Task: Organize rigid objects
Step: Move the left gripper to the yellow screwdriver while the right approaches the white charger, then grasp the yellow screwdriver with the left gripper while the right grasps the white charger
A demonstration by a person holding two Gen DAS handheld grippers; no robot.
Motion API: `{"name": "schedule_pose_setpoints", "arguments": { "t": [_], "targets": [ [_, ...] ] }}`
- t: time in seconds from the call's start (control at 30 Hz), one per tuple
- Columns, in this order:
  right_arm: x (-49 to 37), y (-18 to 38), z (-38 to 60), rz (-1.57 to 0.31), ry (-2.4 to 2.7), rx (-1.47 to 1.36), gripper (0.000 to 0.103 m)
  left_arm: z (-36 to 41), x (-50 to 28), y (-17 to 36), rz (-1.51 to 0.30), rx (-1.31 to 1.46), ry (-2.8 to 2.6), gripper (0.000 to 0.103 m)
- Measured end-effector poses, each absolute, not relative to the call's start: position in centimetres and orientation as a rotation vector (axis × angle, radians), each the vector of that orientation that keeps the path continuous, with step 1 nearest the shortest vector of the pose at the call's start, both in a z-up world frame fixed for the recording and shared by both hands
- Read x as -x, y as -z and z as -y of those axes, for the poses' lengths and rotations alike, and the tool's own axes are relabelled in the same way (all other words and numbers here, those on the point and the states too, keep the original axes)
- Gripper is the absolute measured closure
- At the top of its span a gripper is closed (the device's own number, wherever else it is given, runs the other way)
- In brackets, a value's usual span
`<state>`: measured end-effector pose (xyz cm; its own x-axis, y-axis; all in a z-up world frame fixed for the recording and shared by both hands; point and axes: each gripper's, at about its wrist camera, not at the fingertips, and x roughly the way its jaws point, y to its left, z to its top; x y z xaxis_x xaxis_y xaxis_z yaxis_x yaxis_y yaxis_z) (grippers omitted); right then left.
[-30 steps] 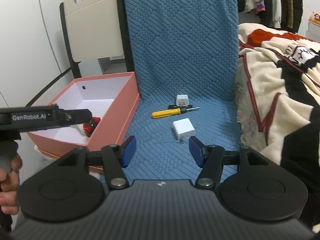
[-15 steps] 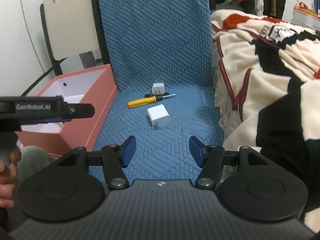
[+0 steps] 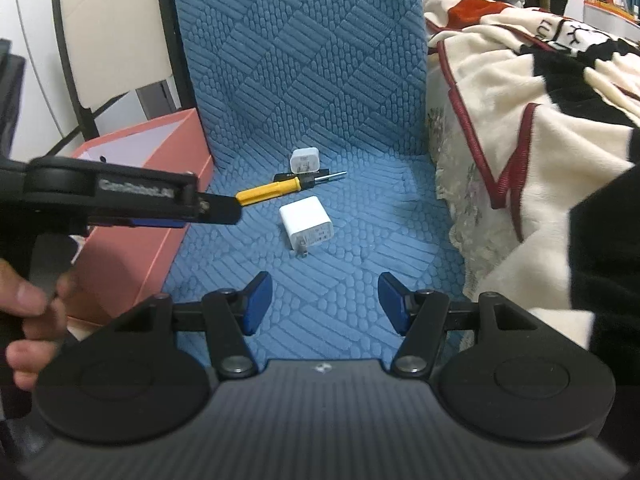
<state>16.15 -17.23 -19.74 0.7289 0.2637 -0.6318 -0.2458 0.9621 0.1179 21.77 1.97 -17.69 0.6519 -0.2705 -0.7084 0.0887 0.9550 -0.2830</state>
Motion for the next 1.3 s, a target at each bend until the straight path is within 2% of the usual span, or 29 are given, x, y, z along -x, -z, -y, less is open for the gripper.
{"name": "schedule_pose_setpoints", "arguments": {
  "t": [0.33, 0.73, 0.9, 1.3],
  "targets": [
    [-20.5, 21.8, 15.6, -0.737, -0.297, -0.032, 0.042, -2.2, -26.6, 19.5, -0.832, 0.171, 0.158, 0.037],
    [-26.6, 24.7, 12.6, -0.75, -0.4, 0.045, 0.042, -3.8, -35.1, 22.0, -0.914, 0.133, 0.119, 0.037],
    [-29.1, 25.8, 11.9, -0.773, -0.411, 0.071, 0.029, -3.0, -37.7, 22.8, -0.937, 0.076, 0.128, 0.037],
    [-32.9, 27.8, 10.2, -0.807, -0.443, 0.123, 0.03, -3.2, -40.8, 25.5, -1.044, -0.008, 0.122, 0.037]
  ]
}}
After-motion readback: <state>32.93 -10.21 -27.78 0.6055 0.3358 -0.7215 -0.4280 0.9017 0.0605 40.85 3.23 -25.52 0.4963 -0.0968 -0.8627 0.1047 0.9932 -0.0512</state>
